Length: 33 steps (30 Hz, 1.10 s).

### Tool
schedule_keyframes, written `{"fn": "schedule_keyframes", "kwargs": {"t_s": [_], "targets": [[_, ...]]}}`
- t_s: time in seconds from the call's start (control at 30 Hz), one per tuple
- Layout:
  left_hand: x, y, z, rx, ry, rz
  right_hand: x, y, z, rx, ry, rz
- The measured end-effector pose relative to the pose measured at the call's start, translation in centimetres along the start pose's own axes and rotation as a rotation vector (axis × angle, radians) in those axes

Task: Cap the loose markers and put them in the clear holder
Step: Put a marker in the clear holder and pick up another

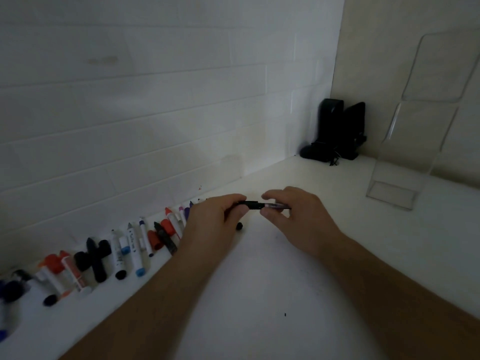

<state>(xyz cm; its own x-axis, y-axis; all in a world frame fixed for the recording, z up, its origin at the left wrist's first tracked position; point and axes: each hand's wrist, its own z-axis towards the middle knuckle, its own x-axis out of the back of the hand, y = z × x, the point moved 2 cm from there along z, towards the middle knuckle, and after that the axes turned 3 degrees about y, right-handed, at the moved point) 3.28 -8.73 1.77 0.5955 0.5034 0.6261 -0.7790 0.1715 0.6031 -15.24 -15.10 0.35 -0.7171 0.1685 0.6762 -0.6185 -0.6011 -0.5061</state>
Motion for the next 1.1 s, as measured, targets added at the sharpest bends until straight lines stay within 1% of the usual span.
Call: {"fn": "schedule_keyframes", "kwargs": {"t_s": [0.1, 0.2, 0.3, 0.37, 0.47, 0.6, 0.73, 0.83, 0.9, 0.93, 1.0, 1.03, 1.07, 1.1], "targets": [[-0.2, -0.2, 0.0, 0.038, -0.001, -0.067, 0.3, -0.6, 0.1, 0.092, -0.016, -0.054], [-0.5, -0.1, -0.1, 0.07, -0.011, -0.067, 0.5, -1.3, 0.0, 0.118, -0.028, -0.106], [-0.8, 0.4, -0.2, 0.089, 0.019, -0.072, 0.6, -2.0, -0.3, 0.143, 0.002, -0.115], [-0.9, 0.6, -0.3, 0.097, 0.034, -0.112, 0.8, -2.5, -0.5, 0.14, 0.008, -0.109], [-1.0, 0.7, -0.3, 0.102, 0.012, -0.138, 0.7, -2.6, -0.6, 0.088, -0.009, -0.059], [-1.2, 0.7, -0.3, 0.042, 0.023, -0.161, 0.5, -2.2, -0.4, 0.091, -0.03, -0.024], [-1.5, 1.2, -0.4, -0.101, 0.036, -0.158, 0.7, -2.5, -0.6, 0.162, -0.052, -0.207], [-1.7, 0.9, -0.7, -0.115, 0.013, -0.172, 1.2, -2.7, -0.5, 0.154, -0.066, -0.253], [-2.2, 0.9, -1.1, -0.119, -0.032, -0.205, 1.9, -2.6, -0.1, 0.097, -0.009, -0.247], [-2.4, 1.0, -1.3, -0.144, -0.048, -0.216, 2.6, -2.3, 0.3, 0.013, 0.038, -0.173], [-3.0, 1.5, -1.8, -0.242, -0.086, -0.168, 4.7, -1.6, 1.3, -0.179, 0.176, 0.069], [-3.2, 1.7, -2.1, -0.308, -0.114, -0.119, 6.0, -1.1, 1.9, -0.236, 0.251, 0.158], [-3.5, 1.9, -2.4, -0.378, -0.143, -0.069, 7.5, -0.6, 2.7, -0.251, 0.324, 0.179], [-3.7, 1.9, -2.6, -0.441, -0.173, -0.027, 9.2, 0.0, 3.5, -0.241, 0.391, 0.149]]}}
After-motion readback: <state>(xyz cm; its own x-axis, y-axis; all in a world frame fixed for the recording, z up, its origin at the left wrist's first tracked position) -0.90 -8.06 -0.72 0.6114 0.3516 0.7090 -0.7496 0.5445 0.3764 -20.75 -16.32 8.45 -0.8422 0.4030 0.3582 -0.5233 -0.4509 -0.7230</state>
